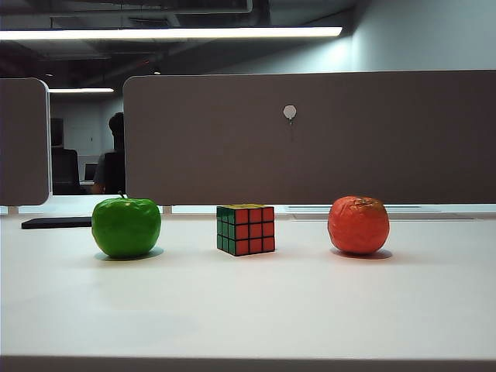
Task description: Move all the fruits on the tabletop near the face of the Rubik's cube that has the color most similar to each fruit.
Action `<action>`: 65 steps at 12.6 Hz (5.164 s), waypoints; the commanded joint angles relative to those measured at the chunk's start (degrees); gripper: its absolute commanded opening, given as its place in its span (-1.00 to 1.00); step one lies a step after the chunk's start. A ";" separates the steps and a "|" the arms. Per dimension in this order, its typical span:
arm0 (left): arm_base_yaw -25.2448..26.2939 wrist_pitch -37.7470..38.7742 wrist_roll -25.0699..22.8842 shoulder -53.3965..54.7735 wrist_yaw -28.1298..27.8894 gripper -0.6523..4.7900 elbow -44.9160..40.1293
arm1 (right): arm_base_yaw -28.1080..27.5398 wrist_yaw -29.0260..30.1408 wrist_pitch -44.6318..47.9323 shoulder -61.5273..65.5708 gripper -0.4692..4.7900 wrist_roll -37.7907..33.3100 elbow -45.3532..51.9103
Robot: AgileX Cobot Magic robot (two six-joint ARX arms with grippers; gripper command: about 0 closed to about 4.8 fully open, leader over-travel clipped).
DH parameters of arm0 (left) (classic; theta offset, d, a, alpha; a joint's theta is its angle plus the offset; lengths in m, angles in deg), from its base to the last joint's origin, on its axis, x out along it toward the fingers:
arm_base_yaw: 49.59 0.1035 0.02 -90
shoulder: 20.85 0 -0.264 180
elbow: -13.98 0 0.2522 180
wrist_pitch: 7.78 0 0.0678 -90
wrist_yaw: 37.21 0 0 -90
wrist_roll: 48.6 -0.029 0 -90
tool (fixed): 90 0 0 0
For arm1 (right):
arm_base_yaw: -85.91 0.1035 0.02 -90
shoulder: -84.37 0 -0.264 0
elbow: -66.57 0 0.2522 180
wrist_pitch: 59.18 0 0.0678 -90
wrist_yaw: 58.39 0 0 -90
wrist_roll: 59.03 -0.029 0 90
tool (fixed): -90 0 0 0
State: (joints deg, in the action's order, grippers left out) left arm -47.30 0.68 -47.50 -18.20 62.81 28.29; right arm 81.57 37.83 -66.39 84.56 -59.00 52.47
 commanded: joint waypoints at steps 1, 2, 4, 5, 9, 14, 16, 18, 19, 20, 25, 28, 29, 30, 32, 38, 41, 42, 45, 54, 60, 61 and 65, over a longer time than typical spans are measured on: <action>-0.02 -0.74 0.00 -0.04 0.28 -0.78 0.07 | -0.02 -0.11 1.18 -0.07 -0.82 -0.04 0.00; -0.02 -0.74 0.00 -0.04 0.28 -0.78 0.07 | 0.00 -0.11 1.16 -0.07 -0.82 -0.04 0.00; -0.02 -0.74 0.00 -0.04 0.31 -0.78 0.07 | 0.00 -0.11 0.98 -0.07 -0.82 -0.04 0.00; -0.02 -0.74 0.00 -0.04 0.28 -0.78 0.07 | 0.00 -0.11 0.98 -0.07 -0.82 -0.04 0.00; -0.02 -0.96 3.82 -0.04 4.48 -0.78 0.15 | 0.02 -0.04 1.05 -0.07 -0.82 -0.07 -0.28; -0.02 -1.18 3.69 -0.04 12.15 -0.78 0.85 | 0.04 2.89 0.61 -0.07 -0.82 -0.04 -3.21; -0.04 -1.16 3.19 -0.04 13.22 -0.78 1.40 | 0.07 4.52 -0.74 -0.07 -0.82 -0.04 -4.57; -0.04 4.57 1.90 -0.04 13.75 -0.78 5.95 | 0.07 14.29 -14.99 -0.07 -0.82 0.04 -12.50; -0.04 13.77 -2.23 -0.04 18.97 -0.78 9.31 | 0.07 17.42 -21.57 -0.04 -0.82 2.19 -16.33; -0.04 15.50 -3.04 -0.04 19.82 -0.78 9.97 | 0.07 17.75 -22.86 -0.04 -0.82 2.99 -17.07; -0.04 22.80 -3.69 -0.02 23.34 -0.78 16.46 | 0.07 22.91 -38.60 -0.02 -0.82 4.72 -23.98; -0.07 27.95 -6.88 -0.02 27.41 -0.78 21.18 | 0.09 25.90 -36.11 0.09 -0.82 6.19 -24.55; -0.07 27.54 -6.69 -0.02 27.47 -0.78 21.40 | 0.09 25.88 -35.52 0.24 -0.82 6.19 -24.68; -0.07 26.93 -6.62 -0.02 27.54 -0.78 21.55 | 0.09 25.86 -35.26 0.39 -0.82 6.21 -24.94; -0.07 24.22 -5.38 -0.02 28.76 -0.78 21.73 | 0.09 25.66 -35.21 1.88 -0.82 6.19 -26.67; -0.04 21.05 -0.63 0.02 28.20 -0.78 21.68 | 0.81 24.83 -39.30 16.39 -0.82 6.01 -35.56; -0.07 20.20 1.49 6.67 28.57 -0.78 21.68 | 0.85 25.92 -33.53 22.53 -0.82 8.04 -36.22; -0.07 18.01 1.14 8.98 28.50 -0.78 21.66 | 0.87 25.88 -31.78 22.82 -0.82 8.22 -36.22; -0.07 6.27 0.87 14.36 28.57 -0.78 21.66 | 3.48 26.01 -31.08 25.57 -0.58 8.55 -36.22; -0.07 9.49 -3.32 20.81 28.13 -0.78 21.57 | 33.38 -3.74 -13.53 55.41 0.87 7.48 -36.13; -0.07 9.53 -4.13 20.81 28.15 -0.78 21.57 | 33.14 -9.77 -0.79 71.91 1.00 7.34 -36.15; -0.07 9.55 -4.15 20.81 28.15 -0.78 21.57 | 32.89 -10.19 -0.66 71.93 1.00 7.06 -36.15; -0.07 9.53 -4.13 20.81 28.15 -0.78 21.57 | 29.09 -5.97 1.86 72.70 1.00 5.77 -36.15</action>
State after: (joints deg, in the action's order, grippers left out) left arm -47.32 10.54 -51.56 2.61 90.94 49.69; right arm 110.99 30.35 -66.39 157.28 -52.92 16.49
